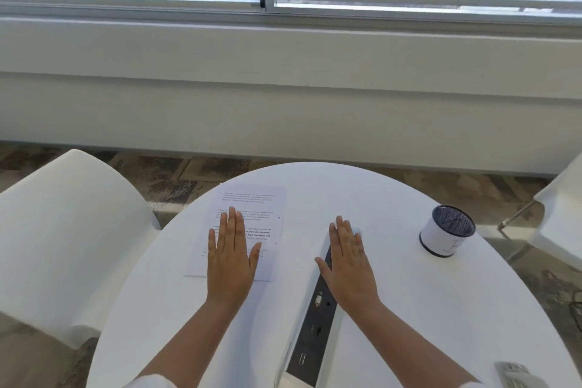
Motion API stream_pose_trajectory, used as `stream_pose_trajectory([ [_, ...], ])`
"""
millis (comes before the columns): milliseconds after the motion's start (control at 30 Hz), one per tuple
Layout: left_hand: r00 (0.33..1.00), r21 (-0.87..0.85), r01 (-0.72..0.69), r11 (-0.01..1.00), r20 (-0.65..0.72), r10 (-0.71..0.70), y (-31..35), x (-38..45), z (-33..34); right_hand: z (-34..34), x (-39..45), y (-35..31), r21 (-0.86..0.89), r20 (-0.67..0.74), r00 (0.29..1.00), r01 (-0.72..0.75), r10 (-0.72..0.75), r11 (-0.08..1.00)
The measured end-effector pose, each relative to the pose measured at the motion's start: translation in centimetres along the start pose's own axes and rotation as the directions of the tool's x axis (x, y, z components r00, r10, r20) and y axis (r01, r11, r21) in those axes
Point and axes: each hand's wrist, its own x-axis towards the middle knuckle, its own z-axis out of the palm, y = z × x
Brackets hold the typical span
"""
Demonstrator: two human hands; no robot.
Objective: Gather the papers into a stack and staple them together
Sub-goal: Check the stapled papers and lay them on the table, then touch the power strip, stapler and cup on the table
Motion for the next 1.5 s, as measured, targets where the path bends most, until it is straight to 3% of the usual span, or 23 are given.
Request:
stream_pose_trajectory([
  [267, 0.995, 0.05, -0.094, 0.994, -0.035, 0.096, 3.8, -2.2, -2.8, -5.5, -1.2, 1.6, -0.02, -0.061, 0.998, 0.017, -0.018, 1.0],
  [433, 0.979, -0.016, -0.201, 0.98, -0.048, 0.2, 7.1, -4.1, -4.3, -8.2, -3.3, 3.0, -0.045, -0.115, 0.993, 0.021, -0.027, 0.999],
  [867, 0.946, -0.135, -0.321, 0.937, 0.004, 0.324, 14.2, -7.2, -4.2, -12.1, -8.6, 10.5, -0.004, -0.207, 0.974, -0.092, 0.09, 0.996],
  [1167, 0.927, -0.231, -0.34, 0.912, 0.08, 0.366, 17.9, -10.2, -0.7, -9.9, -11.7, 17.7, -0.122, -0.127, 0.985, -0.13, 0.114, 0.984],
  [1367, 0.926, -0.25, -0.287, 0.925, 0.174, 0.334, 18.2, -11.7, 2.0, -7.8, -13.1, 21.1, 0.168, -0.002, 0.97, -0.241, 0.245, 0.956],
  [1500, 0.922, -0.187, -0.239, 0.953, 0.263, 0.284, 17.3, -13.3, 3.7, -6.5, -14.0, 23.6, 0.403, 0.119, 0.884, -0.459, 0.452, 0.792],
])
